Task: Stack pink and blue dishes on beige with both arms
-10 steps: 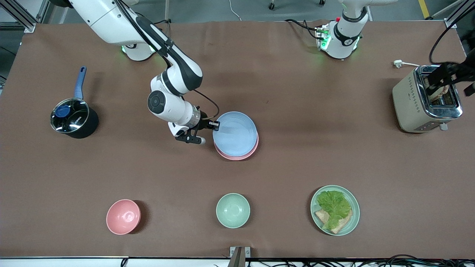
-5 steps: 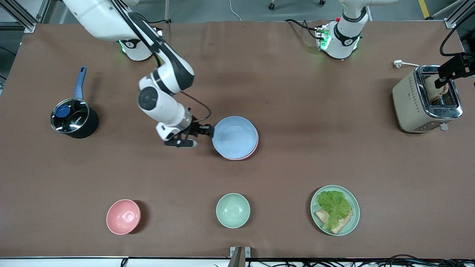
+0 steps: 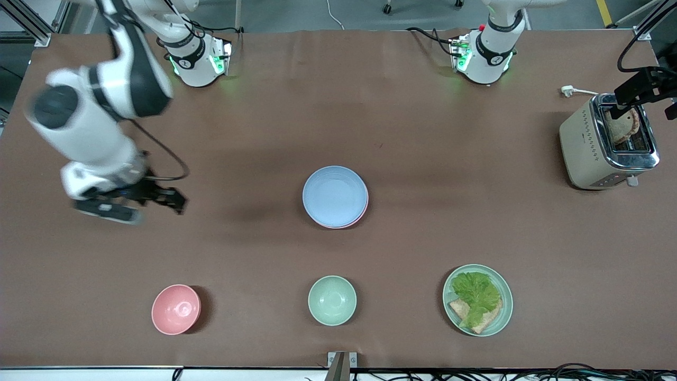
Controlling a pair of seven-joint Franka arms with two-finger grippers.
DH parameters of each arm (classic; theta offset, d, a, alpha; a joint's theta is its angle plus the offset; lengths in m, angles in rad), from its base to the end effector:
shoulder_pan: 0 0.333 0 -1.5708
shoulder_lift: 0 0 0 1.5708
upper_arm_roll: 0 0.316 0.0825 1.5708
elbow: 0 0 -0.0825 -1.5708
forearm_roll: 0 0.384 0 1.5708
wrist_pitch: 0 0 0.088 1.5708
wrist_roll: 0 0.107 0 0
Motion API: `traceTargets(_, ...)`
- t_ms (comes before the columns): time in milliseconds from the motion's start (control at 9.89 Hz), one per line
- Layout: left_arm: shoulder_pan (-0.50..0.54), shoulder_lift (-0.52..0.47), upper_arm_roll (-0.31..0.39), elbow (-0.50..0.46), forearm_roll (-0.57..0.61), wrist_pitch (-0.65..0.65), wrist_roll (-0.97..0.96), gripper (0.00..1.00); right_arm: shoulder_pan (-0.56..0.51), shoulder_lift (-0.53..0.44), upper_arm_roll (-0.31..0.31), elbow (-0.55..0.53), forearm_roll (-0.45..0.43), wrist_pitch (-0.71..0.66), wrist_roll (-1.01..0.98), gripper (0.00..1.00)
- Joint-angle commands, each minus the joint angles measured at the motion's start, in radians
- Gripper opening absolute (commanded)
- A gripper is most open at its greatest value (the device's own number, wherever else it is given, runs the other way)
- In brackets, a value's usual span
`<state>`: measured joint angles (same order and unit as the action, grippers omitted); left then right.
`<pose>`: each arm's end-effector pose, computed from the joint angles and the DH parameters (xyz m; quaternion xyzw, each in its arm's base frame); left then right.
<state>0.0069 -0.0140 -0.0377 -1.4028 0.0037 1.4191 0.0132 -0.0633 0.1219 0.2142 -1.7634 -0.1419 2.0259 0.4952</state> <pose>0.5318 -0.0161 0.6965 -0.9996 0.0217 -0.0152 0.0020 0.6079 0.0788 0.5046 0.9852 -0.1461 0.0848 0.0274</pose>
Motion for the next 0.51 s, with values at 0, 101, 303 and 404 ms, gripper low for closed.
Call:
traceTargets(0,0.005,-0.003,-0.002,-0.047,-0.011,-0.002,-0.006,1.00,0.010,-0.074,-0.111,0.057,-0.010,-0.125,-0.100,1.00)
traceTargets(101,-0.010,-0.001,0.002,-0.050,-0.011,-0.006,-0.007,1.00,0.010,-0.105,-0.155,0.105,-0.007,-0.239,-0.263,1.00)
traceTargets(303,-0.018,-0.003,0.016,-0.050,-0.014,-0.006,-0.007,1.00,0.019,-0.131,-0.243,0.201,0.091,-0.417,-0.332,1.00)
traceTargets(404,-0.021,-0.004,0.027,-0.053,-0.019,-0.008,-0.007,1.00,0.023,-0.133,-0.284,0.237,0.144,-0.490,-0.392,1.00)
